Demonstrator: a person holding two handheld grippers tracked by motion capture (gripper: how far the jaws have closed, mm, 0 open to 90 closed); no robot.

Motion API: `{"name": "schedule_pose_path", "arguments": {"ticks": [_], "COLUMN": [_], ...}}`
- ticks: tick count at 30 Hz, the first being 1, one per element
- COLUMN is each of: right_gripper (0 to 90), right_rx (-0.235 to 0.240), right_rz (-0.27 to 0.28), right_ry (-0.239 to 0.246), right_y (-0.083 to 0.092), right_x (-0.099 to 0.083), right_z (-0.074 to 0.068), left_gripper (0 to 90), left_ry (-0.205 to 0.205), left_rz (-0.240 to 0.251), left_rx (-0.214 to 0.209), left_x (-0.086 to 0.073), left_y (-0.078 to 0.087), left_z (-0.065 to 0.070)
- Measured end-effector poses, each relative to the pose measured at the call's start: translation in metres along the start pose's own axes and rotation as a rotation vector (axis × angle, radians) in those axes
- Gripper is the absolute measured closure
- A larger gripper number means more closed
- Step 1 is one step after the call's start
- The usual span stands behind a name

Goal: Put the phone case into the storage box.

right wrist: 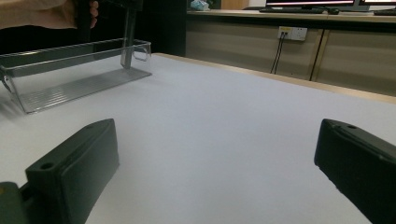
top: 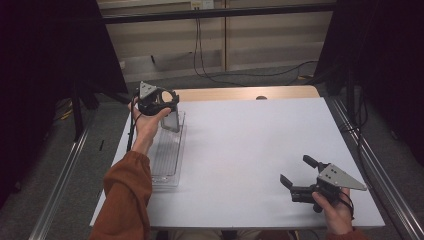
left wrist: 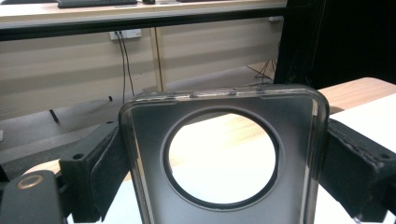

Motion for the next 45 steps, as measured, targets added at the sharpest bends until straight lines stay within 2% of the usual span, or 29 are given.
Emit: {"name": "schedule_pose_path", "arguments": {"ticks": [2,4,7,12,16,17,20,22,24,31,34,37,41,45], "right_gripper": [0.0,0.0,0.0,0.0,0.0,0.0,0.0,0.0,0.0,0.0,0.0,0.0,0.0,0.0], "right_rx": [0.003,0.003,0.005,0.005,0.005,0.003,0.005,0.006,0.007,0.004,0.007,0.007,0.009,0.006], "right_rz": [-0.001,-0.002,-0.004,-0.008,-0.009,-0.010,-0.007,-0.008,-0.010,-0.006,-0.008,-0.010,-0.011,-0.013], "right_ry": [0.001,0.001,-0.004,0.000,0.001,0.002,-0.001,0.003,0.004,0.008,0.005,0.000,0.005,0.001], "right_y": [0.000,0.000,0.000,0.000,-0.001,-0.001,0.000,0.000,-0.001,-0.001,0.000,-0.001,-0.001,-0.001], "right_x": [0.000,0.000,0.000,-0.001,-0.001,-0.001,-0.001,-0.001,-0.001,-0.001,-0.001,-0.002,-0.002,-0.002], "right_z": [0.000,0.000,-0.001,-0.001,0.000,0.000,-0.001,0.000,0.000,0.000,0.000,0.000,0.000,0.000], "left_gripper": [10.4,10.3,10.1,9.8,9.3,9.2,8.7,8.6,8.3,8.0,7.1,6.8,6.5,6.1], "left_ry": [-0.013,0.001,-0.003,0.015,0.011,0.017,0.017,0.010,0.002,0.050,0.054,0.051,0.030,0.046], "left_rz": [-0.009,-0.016,-0.026,-0.011,-0.027,-0.020,-0.030,-0.054,-0.051,-0.061,-0.065,-0.075,-0.099,-0.079], "left_rx": [-0.001,0.000,0.008,0.001,0.010,0.002,0.004,0.019,0.009,0.019,0.021,0.007,0.018,0.007], "left_x": [-0.001,-0.003,-0.003,-0.004,-0.003,-0.003,-0.001,0.000,0.001,0.002,0.003,0.001,0.002,0.003], "left_y": [-0.001,-0.002,-0.003,-0.008,-0.008,-0.009,-0.010,-0.012,-0.013,-0.016,-0.016,-0.016,-0.016,-0.015], "left_z": [0.000,0.000,0.000,-0.002,-0.004,-0.004,-0.005,-0.004,-0.005,-0.011,-0.013,-0.012,-0.010,-0.010]}}
Point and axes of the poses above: each handheld gripper's, and its own axes: y roughly backward along the jaws, x roughly out of its top, z roughly to its right, the point moved 3 cm from there along -y, roughly forward along the jaws, and after that the axes turned 13 degrees about -x, right-handed, at the moved point
